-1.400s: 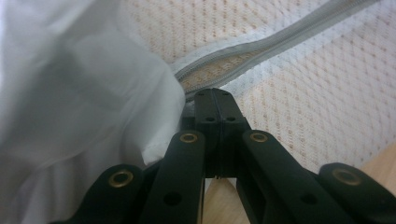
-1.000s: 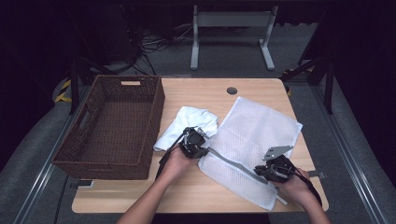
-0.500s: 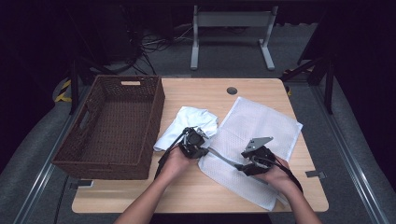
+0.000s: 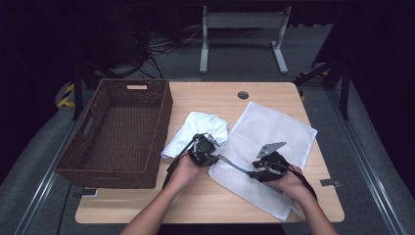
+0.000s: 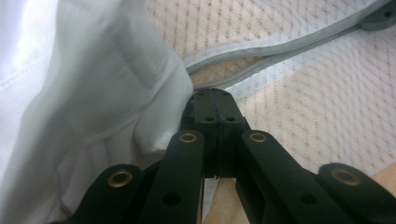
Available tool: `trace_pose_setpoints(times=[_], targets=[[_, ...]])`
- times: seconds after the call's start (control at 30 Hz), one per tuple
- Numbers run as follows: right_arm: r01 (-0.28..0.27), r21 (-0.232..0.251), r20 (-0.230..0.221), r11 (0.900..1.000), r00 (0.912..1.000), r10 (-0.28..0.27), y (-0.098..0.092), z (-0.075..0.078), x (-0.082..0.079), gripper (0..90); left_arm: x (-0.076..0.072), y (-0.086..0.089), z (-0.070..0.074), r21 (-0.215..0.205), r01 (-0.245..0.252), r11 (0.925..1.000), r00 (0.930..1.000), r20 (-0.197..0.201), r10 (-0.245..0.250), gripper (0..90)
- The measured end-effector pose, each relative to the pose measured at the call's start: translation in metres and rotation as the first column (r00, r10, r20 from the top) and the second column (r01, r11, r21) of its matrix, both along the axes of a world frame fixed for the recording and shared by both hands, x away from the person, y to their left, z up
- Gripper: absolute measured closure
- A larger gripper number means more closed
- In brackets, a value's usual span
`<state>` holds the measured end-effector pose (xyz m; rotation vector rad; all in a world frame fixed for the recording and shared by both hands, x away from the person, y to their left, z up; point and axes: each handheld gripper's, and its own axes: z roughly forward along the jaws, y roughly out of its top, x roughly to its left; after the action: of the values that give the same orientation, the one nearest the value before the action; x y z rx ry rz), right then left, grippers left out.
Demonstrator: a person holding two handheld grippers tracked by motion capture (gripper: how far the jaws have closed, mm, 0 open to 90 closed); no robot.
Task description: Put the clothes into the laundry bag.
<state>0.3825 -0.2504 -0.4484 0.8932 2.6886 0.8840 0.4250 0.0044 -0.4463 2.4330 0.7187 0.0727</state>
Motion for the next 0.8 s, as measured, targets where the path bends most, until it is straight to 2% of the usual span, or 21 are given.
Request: trace_pose_setpoints(times=[0.1, 0.13, 0.2, 0.3, 0.37, 0.47, 0.6, 0.73, 0.8], targets=[[0.005, 0.014, -0.012, 1.0, 0.9999, -0.005, -0.001, 0.0, 0.0, 59.7, -0.009, -0.008, 0.006, -0.033, 0.027, 0.9991, 0.9996, -0.001, -0.027, 90.0], [0.003, 0.017, -0.016, 1.0, 0.9999, -0.003, -0.001, 0.0, 0.001, 60.6, -0.014, -0.014, 0.007, -0.041, 0.051, 0.9979, 0.9987, 0.0, -0.051, 90.0], [0.005, 0.019, -0.019, 1.0, 0.9998, -0.004, -0.001, 0.0, 0.001, 62.0, -0.022, -0.023, 0.005, -0.017, 0.095, 0.9954, 0.9955, 0.008, -0.095, 90.0], [0.012, 0.006, -0.016, 1.0, 0.9998, -0.012, -0.002, 0.001, 0.001, 62.5, -0.029, -0.034, -0.003, 0.037, 0.131, 0.9907, 0.9912, 0.012, -0.132, 90.0], [0.019, -0.009, -0.006, 1.0, 0.9998, -0.019, -0.004, 0.002, 0.0, 62.0, -0.028, -0.034, -0.003, 0.018, 0.127, 0.9917, 0.9918, 0.001, -0.128, 90.0], [0.022, -0.018, 0.007, 1.0, 0.9997, -0.022, -0.007, 0.004, -0.002, 60.9, -0.027, -0.031, -0.004, 0.01, 0.125, 0.9921, 0.992, -0.012, -0.125, 90.0], [0.031, -0.08, 0.028, 0.996, 0.9992, -0.029, -0.013, 0.004, -0.005, 58.4, -0.025, -0.029, -0.004, -0.001, 0.128, 0.9918, 0.9917, -0.019, -0.128, 90.0], [0.055, -0.104, 0.06, 0.993, 0.997, -0.049, -0.019, 0.005, -0.007, 57.6, -0.025, -0.028, -0.005, -0.007, 0.13, 0.9915, 0.9913, -0.023, -0.13, 90.0], [0.059, -0.102, 0.061, 0.993, 0.9968, -0.053, -0.02, 0.005, -0.006, 57.7, -0.025, -0.029, -0.005, -0.006, 0.13, 0.9915, 0.9913, -0.02, -0.13, 90.0]])
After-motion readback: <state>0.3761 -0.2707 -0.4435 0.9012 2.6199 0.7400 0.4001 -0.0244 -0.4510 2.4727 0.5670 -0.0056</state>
